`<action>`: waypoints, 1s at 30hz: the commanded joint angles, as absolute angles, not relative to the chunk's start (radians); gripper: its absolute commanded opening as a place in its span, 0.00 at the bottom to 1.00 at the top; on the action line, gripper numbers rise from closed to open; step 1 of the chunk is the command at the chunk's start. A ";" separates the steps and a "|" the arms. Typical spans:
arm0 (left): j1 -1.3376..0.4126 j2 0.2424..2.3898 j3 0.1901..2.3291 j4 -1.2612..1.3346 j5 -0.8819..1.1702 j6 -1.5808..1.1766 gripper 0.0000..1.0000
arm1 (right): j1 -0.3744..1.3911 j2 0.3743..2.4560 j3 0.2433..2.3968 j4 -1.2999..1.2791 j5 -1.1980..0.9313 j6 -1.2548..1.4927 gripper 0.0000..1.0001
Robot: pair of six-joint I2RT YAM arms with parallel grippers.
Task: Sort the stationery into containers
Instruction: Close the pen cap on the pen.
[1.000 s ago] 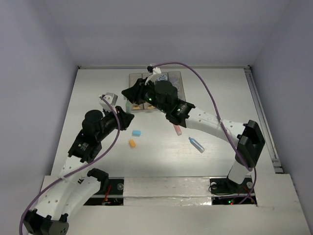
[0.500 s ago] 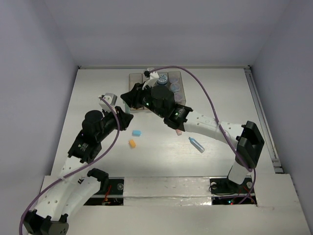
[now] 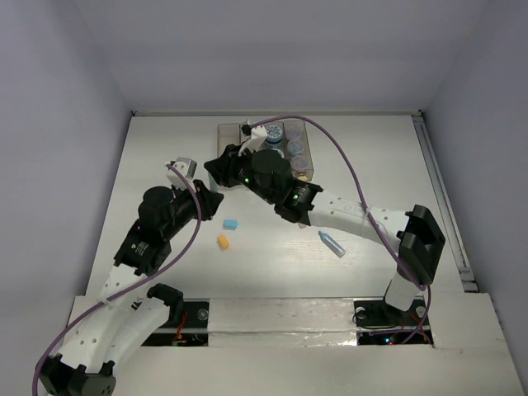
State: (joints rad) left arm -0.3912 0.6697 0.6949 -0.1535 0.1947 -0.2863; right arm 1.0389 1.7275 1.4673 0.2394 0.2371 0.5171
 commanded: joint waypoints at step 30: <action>-0.391 0.644 0.810 -0.088 0.127 -0.273 0.00 | 1.092 1.637 1.194 0.288 0.106 0.614 0.00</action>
State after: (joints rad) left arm -0.4068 0.6422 0.7078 -0.2760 0.2184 -0.2848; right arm 1.0485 1.6604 1.2598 0.3931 0.1658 0.6338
